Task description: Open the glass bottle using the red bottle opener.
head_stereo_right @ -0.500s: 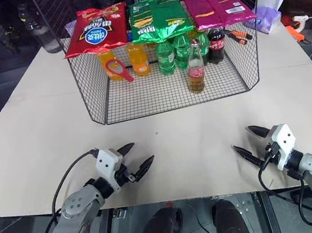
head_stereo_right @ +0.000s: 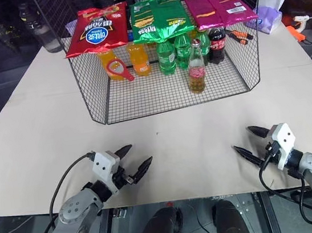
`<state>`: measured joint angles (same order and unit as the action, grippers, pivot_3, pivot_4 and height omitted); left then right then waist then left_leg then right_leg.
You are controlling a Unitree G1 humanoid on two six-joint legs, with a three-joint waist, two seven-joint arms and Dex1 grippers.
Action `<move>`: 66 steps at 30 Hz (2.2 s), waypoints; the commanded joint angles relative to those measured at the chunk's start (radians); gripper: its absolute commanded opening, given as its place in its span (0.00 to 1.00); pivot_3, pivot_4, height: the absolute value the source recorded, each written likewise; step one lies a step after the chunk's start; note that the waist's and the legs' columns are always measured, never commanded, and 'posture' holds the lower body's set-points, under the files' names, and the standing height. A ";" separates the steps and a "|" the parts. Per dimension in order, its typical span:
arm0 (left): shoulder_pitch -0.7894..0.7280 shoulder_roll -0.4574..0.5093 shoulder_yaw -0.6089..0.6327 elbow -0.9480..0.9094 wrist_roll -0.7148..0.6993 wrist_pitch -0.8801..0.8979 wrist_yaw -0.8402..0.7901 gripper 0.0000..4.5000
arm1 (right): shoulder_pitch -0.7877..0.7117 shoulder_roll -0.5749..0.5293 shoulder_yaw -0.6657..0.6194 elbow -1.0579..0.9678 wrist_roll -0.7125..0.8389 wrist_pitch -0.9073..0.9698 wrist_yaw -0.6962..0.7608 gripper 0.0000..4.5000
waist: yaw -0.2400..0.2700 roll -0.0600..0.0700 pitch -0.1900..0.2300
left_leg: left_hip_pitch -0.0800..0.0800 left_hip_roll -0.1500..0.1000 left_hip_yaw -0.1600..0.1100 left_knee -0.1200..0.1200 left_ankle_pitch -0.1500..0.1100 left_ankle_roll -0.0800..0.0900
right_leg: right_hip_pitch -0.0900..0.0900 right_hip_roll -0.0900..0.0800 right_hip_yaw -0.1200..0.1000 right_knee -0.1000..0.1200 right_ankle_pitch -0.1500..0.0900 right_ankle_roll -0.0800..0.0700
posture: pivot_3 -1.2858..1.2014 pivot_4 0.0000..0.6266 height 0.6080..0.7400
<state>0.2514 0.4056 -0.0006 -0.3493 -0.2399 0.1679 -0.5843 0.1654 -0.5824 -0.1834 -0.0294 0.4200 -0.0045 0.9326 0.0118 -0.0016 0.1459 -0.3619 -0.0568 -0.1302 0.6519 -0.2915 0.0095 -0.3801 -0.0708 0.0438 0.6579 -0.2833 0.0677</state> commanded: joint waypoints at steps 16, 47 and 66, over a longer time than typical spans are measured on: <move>-0.198 0.009 0.133 0.004 -0.122 0.001 0.018 1.00 | -0.060 -0.009 0.007 -0.165 0.088 0.040 0.055 1.00 | 0.002 0.000 0.000 | 0.000 0.000 -0.001 0.000 0.000 0.000 | 0.000 0.000 -0.001 0.000 0.000 0.000 | 0.52 0.24 1.00; -0.953 -0.048 0.138 0.720 -0.025 -0.186 0.073 0.43 | -0.165 0.046 0.029 -0.429 0.157 0.166 -0.127 1.00 | -0.021 -0.009 0.005 | -0.021 -0.004 -0.003 0.014 0.003 -0.005 | -0.018 0.001 -0.003 0.008 0.000 0.001 | 0.52 0.24 1.00; -0.835 -0.090 0.183 0.473 -0.268 0.004 -0.071 0.01 | -0.190 0.055 0.051 -0.369 0.113 0.149 -0.120 1.00 | -0.024 -0.009 0.005 | -0.020 -0.005 -0.003 0.018 0.003 -0.005 | -0.018 0.000 -0.003 0.013 0.000 0.001 | 0.52 0.24 1.00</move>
<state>-0.5836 0.3122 0.1802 0.1769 -0.4863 0.1641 -0.6463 -0.0096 -0.5289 -0.1256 -0.3820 0.5299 0.1669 0.8106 -0.0117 -0.0110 0.1511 -0.3818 -0.0618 -0.1335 0.6698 -0.2887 0.0049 -0.3980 -0.0704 0.0413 0.6722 -0.2829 0.0683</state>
